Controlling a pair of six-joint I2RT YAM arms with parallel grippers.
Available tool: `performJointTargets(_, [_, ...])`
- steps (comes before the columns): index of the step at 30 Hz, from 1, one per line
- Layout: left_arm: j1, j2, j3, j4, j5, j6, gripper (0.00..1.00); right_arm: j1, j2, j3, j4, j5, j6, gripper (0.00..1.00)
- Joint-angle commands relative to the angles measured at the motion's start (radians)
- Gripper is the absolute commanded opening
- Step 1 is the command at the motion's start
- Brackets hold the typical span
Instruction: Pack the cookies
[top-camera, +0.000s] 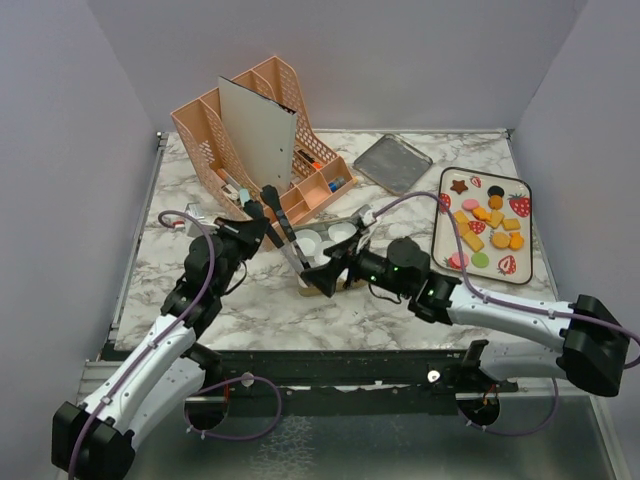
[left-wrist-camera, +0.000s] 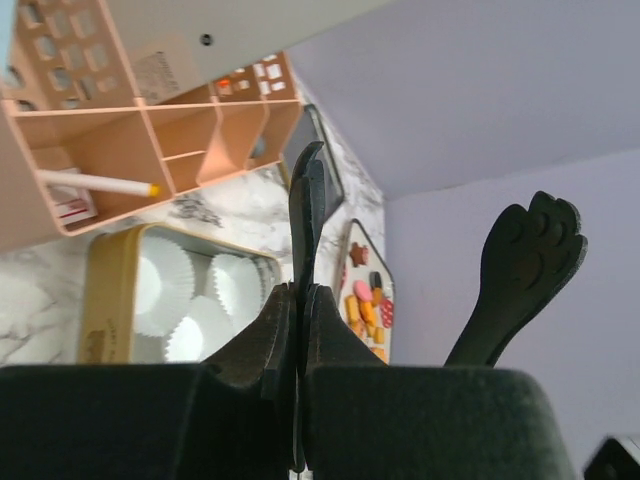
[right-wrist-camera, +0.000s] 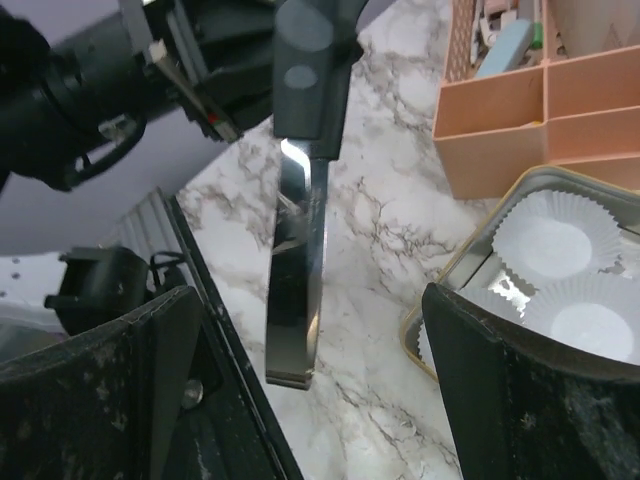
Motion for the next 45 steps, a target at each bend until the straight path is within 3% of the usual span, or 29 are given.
performJointTargets(1, [-0.004, 0.003, -0.039, 0.283, 0.126, -0.021, 0.00, -0.115, -0.077, -0.080, 0.193, -0.205, 0.169, 1.00])
performJointTargets(7, [-0.004, 0.129, -0.022, 0.457, 0.236, -0.091, 0.00, -0.227, -0.115, -0.135, 0.294, -0.318, 0.311, 1.00])
performJointTargets(14, [-0.004, 0.244, 0.034, 0.571, 0.281, -0.147, 0.00, -0.410, -0.076, -0.218, 0.551, -0.502, 0.562, 1.00])
performJointTargets(30, [-0.033, 0.530, 0.244, 0.756, 0.383, -0.236, 0.00, -0.503, 0.088, -0.161, 0.815, -0.574, 0.804, 1.00])
performJointTargets(45, [-0.089, 0.690, 0.338, 0.884, 0.412, -0.289, 0.00, -0.508, 0.153, -0.049, 0.864, -0.630, 0.825, 0.99])
